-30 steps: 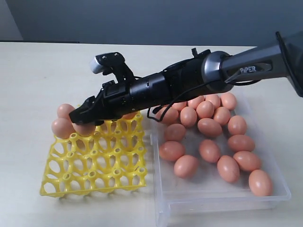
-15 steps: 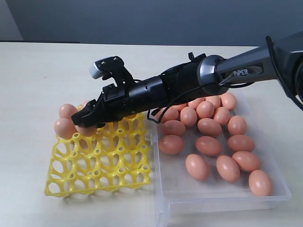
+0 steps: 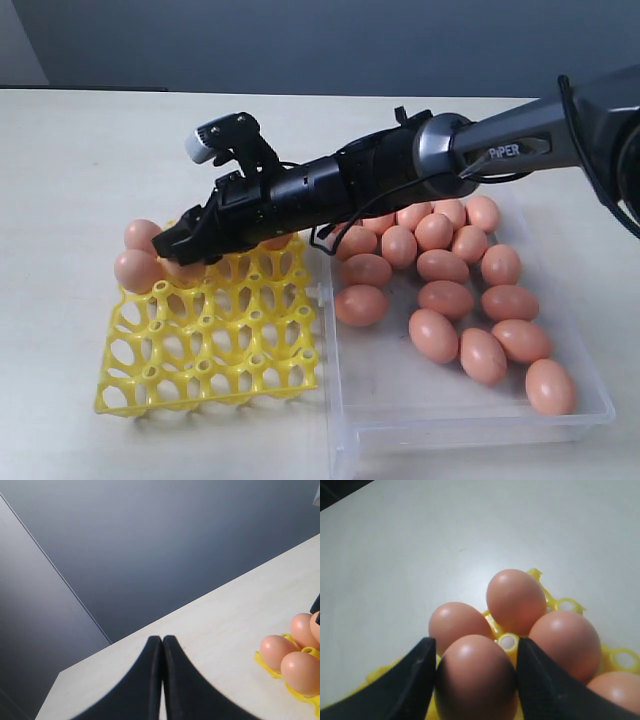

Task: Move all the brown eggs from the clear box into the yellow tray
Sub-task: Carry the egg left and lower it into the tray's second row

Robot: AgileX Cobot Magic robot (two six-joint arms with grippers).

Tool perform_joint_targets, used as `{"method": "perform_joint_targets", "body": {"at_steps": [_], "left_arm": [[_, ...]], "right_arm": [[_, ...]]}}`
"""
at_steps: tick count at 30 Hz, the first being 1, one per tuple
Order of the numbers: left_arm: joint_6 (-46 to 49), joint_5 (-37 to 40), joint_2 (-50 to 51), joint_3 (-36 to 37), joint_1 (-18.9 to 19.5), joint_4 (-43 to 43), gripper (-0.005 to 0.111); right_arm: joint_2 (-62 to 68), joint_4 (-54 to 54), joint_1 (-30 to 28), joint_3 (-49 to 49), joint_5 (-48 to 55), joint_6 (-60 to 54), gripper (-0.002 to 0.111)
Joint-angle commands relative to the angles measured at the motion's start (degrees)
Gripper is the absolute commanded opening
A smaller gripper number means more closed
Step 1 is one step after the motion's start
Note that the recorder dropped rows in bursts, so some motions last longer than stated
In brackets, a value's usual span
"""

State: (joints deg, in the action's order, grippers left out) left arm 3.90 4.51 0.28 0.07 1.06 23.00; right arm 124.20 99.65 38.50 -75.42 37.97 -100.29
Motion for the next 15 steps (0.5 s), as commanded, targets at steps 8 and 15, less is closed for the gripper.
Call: {"method": "perform_joint_targets", "body": {"at_steps": [8,15], "left_arm": [[-0.25,-0.17,-0.28,-0.07,-0.6,0.17,0.0],[-0.25,-0.17,-0.28,-0.07,-0.6,0.17,0.0]], "right_arm": [[0.33,0.3,-0.05,-0.34,-0.3,-1.67,0.029],[0.33,0.3,-0.05,-0.34,-0.41,-1.67,0.043]]}}
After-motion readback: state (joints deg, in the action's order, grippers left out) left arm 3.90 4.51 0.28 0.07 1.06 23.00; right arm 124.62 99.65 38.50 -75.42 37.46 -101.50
